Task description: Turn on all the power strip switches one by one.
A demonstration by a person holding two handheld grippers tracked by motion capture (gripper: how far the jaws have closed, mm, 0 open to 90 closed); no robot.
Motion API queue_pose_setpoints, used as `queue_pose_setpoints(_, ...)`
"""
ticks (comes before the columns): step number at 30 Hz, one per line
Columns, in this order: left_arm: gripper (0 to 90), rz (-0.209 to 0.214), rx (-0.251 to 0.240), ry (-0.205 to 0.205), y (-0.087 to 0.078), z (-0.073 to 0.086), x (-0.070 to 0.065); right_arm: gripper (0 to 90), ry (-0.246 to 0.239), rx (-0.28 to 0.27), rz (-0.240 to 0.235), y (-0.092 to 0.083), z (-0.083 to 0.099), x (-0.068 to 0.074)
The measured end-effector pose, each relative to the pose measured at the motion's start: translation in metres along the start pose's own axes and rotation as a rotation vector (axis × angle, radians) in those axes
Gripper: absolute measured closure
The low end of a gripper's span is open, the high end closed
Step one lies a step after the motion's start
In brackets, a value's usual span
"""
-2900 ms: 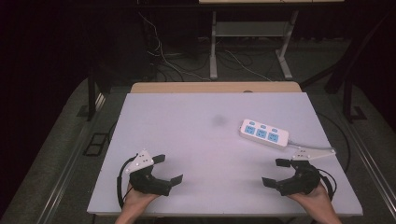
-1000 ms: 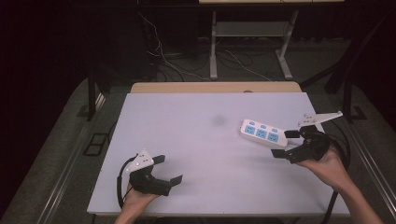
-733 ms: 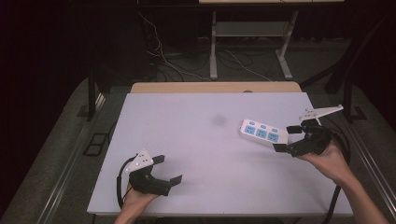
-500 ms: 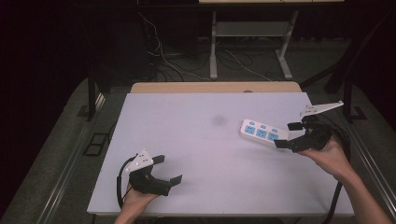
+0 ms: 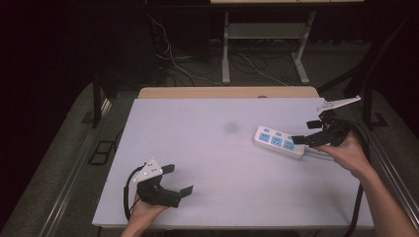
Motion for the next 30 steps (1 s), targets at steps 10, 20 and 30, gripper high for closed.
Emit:
queue_pose_setpoints(10, 0.0, 0.0, 0.005, 0.0, 0.001, 0.0, 0.0, 4.9, 0.023, 0.014, 0.028, 0.005, -0.005, -0.017)
queue_pose_setpoints(20, 0.0, -0.002, 0.004, 0.001, 0.0, 0.0, 0.0, 32.4, 0.044, 0.031, -0.011, 0.01, -0.004, -0.033)
queue_pose_setpoints(30, 0.0, 0.0, 0.005, 0.001, 0.001, 0.0, 0.0, 58.6, 0.073, 0.009, 0.011, 0.016, -0.005, -0.042)
Point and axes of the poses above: each handheld gripper's, and its own axes: y roughly forward along the jaws, z roughly out of its underside, x roughly to its left, the point moved 3 cm from there along y, roughly forward along the jaws, and after that the axes turned 4 degrees about -x, right-handed, at the moved point
